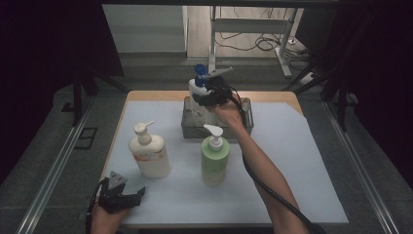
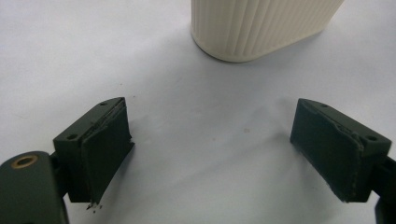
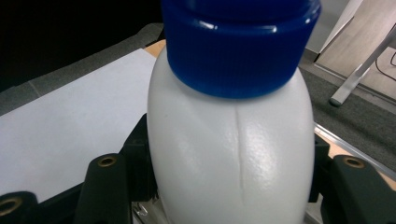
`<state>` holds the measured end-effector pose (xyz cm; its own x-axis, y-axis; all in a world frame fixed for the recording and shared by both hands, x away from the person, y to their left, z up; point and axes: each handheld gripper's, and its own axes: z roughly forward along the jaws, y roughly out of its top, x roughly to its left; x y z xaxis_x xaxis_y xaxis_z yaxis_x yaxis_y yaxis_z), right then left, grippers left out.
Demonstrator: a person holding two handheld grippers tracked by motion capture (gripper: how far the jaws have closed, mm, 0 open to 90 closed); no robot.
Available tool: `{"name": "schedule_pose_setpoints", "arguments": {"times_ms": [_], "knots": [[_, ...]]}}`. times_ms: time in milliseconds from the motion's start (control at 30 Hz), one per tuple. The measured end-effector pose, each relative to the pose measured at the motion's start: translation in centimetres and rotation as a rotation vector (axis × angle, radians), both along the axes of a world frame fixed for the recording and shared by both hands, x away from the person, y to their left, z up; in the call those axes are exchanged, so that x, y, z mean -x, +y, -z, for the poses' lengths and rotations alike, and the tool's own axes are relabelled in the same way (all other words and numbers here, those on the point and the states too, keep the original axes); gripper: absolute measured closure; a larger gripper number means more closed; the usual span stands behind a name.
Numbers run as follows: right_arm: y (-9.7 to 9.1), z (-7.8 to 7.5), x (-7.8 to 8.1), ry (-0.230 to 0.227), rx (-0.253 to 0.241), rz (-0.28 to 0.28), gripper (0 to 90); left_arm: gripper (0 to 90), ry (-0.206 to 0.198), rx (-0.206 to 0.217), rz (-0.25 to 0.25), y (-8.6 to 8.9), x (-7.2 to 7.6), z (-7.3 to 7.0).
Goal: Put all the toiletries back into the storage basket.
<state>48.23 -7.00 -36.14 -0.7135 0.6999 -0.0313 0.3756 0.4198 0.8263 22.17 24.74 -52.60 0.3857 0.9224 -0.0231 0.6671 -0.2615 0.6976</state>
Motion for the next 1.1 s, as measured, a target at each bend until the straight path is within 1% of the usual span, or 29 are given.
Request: {"name": "schedule_pose_setpoints", "arguments": {"times_ms": [67,167,667,933,1100], "knots": [[0.0,0.1,0.0,0.001,0.002,-0.002,40.5,11.8,0.000,0.000,0.000,0.0,0.0,0.0],[0.0,0.7,0.1,0.009,0.004,-0.006,40.5,11.8,0.000,0.000,0.000,0.0,0.0,0.0],[-0.3,2.0,0.5,0.008,0.014,0.003,40.4,11.8,0.000,0.000,0.000,0.0,0.0,0.0],[-0.5,2.3,0.7,0.012,0.003,0.000,39.9,11.7,0.000,0.000,0.000,0.0,0.0,0.0],[-1.1,2.5,0.6,0.031,-0.020,0.001,38.7,11.7,0.000,-0.001,0.000,0.0,0.0,0.0]]}}
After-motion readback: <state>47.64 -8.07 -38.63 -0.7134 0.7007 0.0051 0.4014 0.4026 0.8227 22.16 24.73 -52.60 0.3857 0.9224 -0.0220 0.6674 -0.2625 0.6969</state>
